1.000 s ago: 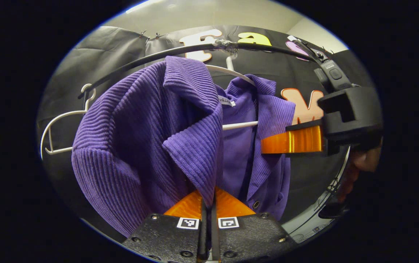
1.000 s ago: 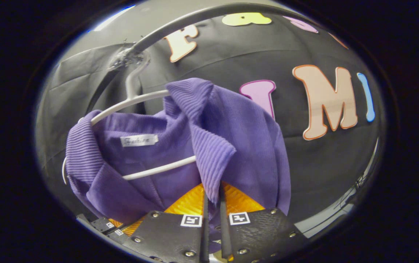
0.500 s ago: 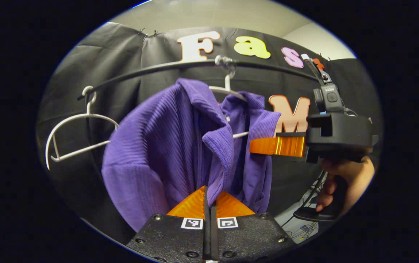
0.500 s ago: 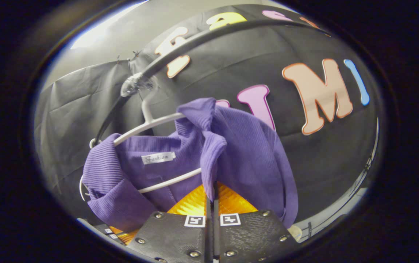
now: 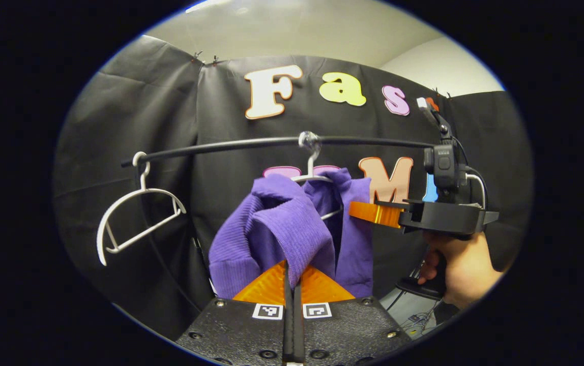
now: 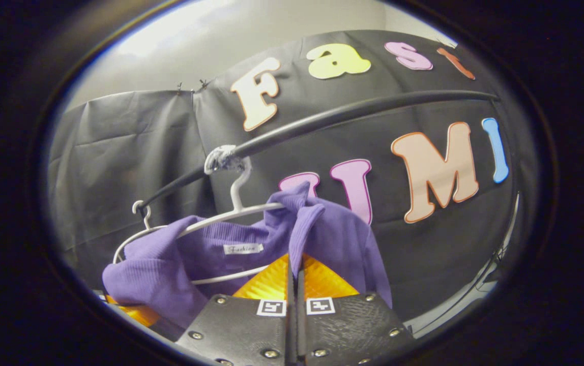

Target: Grasp the clothes on the hanger with both hands and then place them into the laundry hamper below.

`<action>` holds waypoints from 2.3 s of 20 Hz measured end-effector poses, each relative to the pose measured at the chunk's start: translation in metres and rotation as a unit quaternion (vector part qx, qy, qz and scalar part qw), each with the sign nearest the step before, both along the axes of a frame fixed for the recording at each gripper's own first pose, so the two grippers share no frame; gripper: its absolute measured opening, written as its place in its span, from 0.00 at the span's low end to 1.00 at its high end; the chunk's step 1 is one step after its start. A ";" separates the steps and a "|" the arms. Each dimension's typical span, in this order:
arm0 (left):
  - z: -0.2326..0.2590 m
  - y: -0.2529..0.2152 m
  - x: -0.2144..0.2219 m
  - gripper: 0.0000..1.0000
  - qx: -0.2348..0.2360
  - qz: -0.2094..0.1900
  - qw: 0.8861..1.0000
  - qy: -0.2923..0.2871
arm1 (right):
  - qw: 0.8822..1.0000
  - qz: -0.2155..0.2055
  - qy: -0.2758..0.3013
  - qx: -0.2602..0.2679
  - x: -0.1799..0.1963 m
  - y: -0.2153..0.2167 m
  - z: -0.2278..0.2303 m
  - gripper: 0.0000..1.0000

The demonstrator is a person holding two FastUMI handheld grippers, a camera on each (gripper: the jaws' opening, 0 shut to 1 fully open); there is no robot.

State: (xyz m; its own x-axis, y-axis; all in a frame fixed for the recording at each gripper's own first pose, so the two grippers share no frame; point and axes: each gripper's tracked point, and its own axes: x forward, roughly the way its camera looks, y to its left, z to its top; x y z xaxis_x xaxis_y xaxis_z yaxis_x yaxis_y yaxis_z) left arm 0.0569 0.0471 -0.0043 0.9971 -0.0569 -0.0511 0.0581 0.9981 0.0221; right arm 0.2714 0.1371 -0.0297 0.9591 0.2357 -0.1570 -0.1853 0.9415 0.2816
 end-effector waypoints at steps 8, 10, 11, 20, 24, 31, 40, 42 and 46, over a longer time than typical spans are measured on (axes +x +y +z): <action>0.046 0.088 -0.001 0.00 0.008 0.057 0.998 -0.001 | 0.996 -0.071 -0.043 -0.022 0.015 -0.044 0.034 0.00; 0.049 0.106 0.011 0.00 0.002 0.061 0.998 0.004 | 0.995 -0.086 -0.046 -0.021 0.022 -0.054 0.037 0.00; 0.050 0.110 0.016 0.00 -0.003 0.050 0.999 0.005 | 0.995 -0.090 -0.045 -0.019 0.025 -0.056 0.036 0.00; 0.079 0.157 0.079 0.01 0.055 0.049 0.996 -0.054 | 0.992 -0.110 -0.055 -0.023 0.068 -0.068 0.033 0.00; 0.095 0.174 0.101 0.00 0.121 0.049 0.988 -0.088 | 0.991 -0.120 -0.055 -0.027 0.090 -0.079 0.029 0.00; 0.072 0.203 0.131 0.00 0.122 0.072 0.988 -0.068 | 0.987 -0.140 -0.061 -0.041 0.124 -0.093 0.012 0.00; 0.031 0.216 0.161 0.00 0.116 0.075 0.989 -0.046 | 0.985 -0.158 -0.045 -0.050 0.153 -0.104 -0.027 0.01; 0.013 0.209 0.163 0.01 0.109 0.064 0.991 -0.042 | 0.986 -0.156 -0.042 -0.047 0.157 -0.102 -0.038 0.00; -0.022 0.193 0.171 0.00 0.088 0.044 0.995 -0.032 | 0.987 -0.154 -0.021 -0.043 0.165 -0.103 -0.066 0.00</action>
